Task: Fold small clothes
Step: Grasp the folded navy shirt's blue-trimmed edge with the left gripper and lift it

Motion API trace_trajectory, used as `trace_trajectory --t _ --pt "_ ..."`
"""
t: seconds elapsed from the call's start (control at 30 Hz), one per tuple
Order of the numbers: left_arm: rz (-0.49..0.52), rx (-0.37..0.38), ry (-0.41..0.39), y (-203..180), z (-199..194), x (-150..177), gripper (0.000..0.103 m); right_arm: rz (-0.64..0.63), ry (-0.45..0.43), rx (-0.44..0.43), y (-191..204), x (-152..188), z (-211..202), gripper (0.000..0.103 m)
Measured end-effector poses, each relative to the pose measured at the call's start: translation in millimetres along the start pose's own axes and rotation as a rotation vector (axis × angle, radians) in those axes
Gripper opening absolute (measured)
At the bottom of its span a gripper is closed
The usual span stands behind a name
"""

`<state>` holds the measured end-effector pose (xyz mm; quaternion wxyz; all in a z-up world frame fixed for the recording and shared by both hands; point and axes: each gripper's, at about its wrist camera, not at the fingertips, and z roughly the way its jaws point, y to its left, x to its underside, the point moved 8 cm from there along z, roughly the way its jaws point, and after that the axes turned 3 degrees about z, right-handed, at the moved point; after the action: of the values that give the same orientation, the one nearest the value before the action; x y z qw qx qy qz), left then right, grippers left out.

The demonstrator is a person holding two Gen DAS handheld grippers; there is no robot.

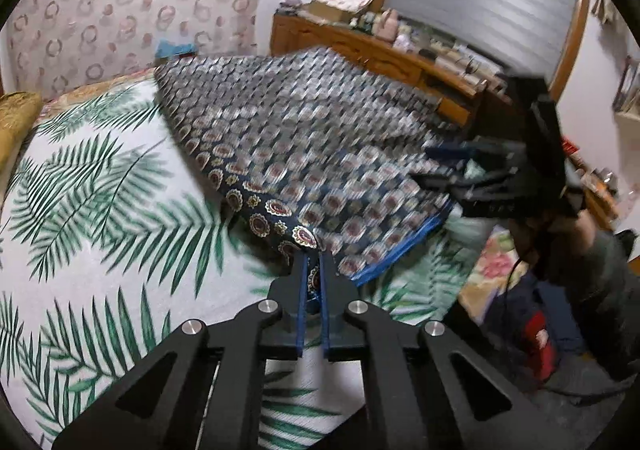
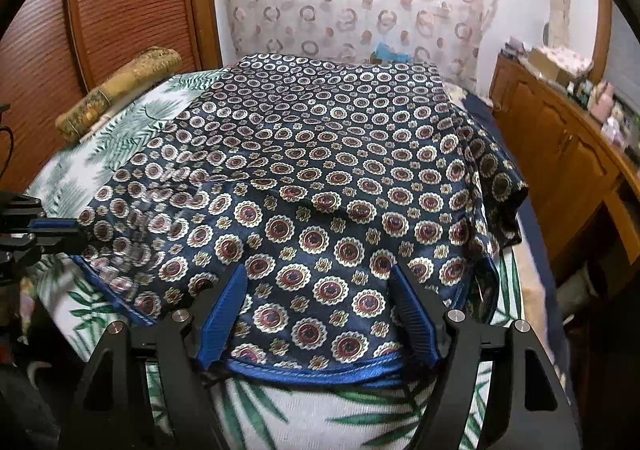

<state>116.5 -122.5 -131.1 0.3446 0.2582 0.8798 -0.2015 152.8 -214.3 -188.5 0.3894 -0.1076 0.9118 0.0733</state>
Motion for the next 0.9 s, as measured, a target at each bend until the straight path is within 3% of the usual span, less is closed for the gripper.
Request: trace_trajectory --t 0.13,0.43,0.9 --pt "-0.001 0.036 -0.055 -5 -13 -29 0.005 0.015 -0.038 -0.049 4 -2 -22 0.075" --pt "-0.009 0.039 -0.129 -6 -15 -82 0.004 -0.024 -0.074 -0.135 23 10 -58 0.075" --pt "-0.014 0.031 -0.194 -11 -30 -100 0.004 -0.078 0.007 -0.056 15 18 -22 0.075"
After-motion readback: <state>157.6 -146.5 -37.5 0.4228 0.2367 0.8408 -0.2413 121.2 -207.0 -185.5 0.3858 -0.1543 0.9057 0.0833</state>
